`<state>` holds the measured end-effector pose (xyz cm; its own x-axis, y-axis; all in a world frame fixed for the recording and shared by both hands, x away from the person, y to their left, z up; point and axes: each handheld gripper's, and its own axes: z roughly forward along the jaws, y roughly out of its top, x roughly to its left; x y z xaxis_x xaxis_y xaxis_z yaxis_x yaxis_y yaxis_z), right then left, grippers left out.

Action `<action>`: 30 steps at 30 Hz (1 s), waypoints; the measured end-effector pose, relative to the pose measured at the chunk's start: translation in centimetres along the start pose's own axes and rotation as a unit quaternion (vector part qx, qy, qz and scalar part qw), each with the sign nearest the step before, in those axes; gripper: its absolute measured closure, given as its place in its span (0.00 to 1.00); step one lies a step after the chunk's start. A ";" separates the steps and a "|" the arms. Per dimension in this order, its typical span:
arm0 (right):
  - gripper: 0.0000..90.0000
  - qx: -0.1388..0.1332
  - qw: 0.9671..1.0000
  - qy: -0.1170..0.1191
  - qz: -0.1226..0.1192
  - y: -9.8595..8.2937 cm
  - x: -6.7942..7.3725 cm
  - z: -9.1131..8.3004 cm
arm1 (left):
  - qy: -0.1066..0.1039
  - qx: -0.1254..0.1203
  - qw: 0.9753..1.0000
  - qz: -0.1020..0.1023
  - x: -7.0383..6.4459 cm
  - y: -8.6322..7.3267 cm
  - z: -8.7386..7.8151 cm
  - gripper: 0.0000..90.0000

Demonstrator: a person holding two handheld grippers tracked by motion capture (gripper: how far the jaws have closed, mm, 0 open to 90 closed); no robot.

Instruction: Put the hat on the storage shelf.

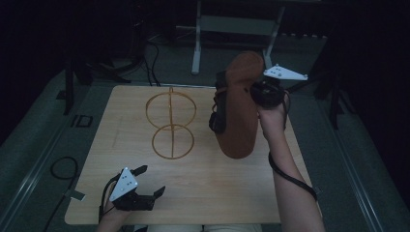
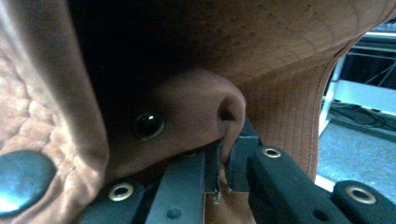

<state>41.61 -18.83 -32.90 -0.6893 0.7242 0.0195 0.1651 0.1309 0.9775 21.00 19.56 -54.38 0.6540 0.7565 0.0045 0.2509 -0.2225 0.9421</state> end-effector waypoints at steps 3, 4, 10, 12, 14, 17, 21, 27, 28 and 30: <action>0.95 0.003 1.000 -0.005 -0.002 0.7 0.4 1.6 | 0.006 -0.002 1.000 -0.011 0.2 -0.6 -0.5 0.09; 0.95 0.004 1.000 -0.007 -0.005 1.0 0.7 2.1 | 0.004 -0.005 1.000 -0.016 0.3 -0.8 -0.6 0.09; 0.95 0.003 1.000 -0.012 -0.020 2.9 2.8 5.3 | 0.019 -0.003 1.000 -0.018 0.7 -1.3 -1.0 0.09; 0.95 0.004 1.000 -0.004 -0.022 3.4 3.7 6.4 | 0.017 -0.004 1.000 -0.025 0.9 -1.3 -1.0 0.10; 0.95 0.010 1.000 0.000 -0.027 3.8 4.9 7.5 | 0.019 -0.002 1.000 -0.022 1.0 -1.4 -1.0 0.10; 0.95 0.021 0.999 0.018 -0.029 4.1 6.6 9.0 | 0.019 -0.001 1.000 -0.022 1.1 -1.5 -1.1 0.11; 0.94 0.049 0.997 0.043 -0.043 3.9 9.0 11.1 | 0.019 -0.005 0.999 -0.031 1.3 -1.6 -1.1 0.12; 0.79 0.089 0.991 0.078 -0.062 3.2 11.5 13.5 | 0.017 -0.002 0.999 -0.031 1.5 -1.7 -1.2 0.12; 0.71 0.100 0.989 0.086 -0.068 3.0 11.9 13.9 | 0.016 -0.001 0.999 -0.032 1.5 -1.8 -1.1 0.12; 0.62 0.125 0.983 0.098 -0.089 2.4 12.9 14.8 | 0.014 0.002 0.999 -0.031 1.4 -1.8 -1.0 0.12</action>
<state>43.57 0.82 -33.40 -0.8414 0.5340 -0.0829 0.1818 0.4242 0.8871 20.73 21.63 -55.71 0.6173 0.7855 -0.0438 0.2931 -0.1779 0.9394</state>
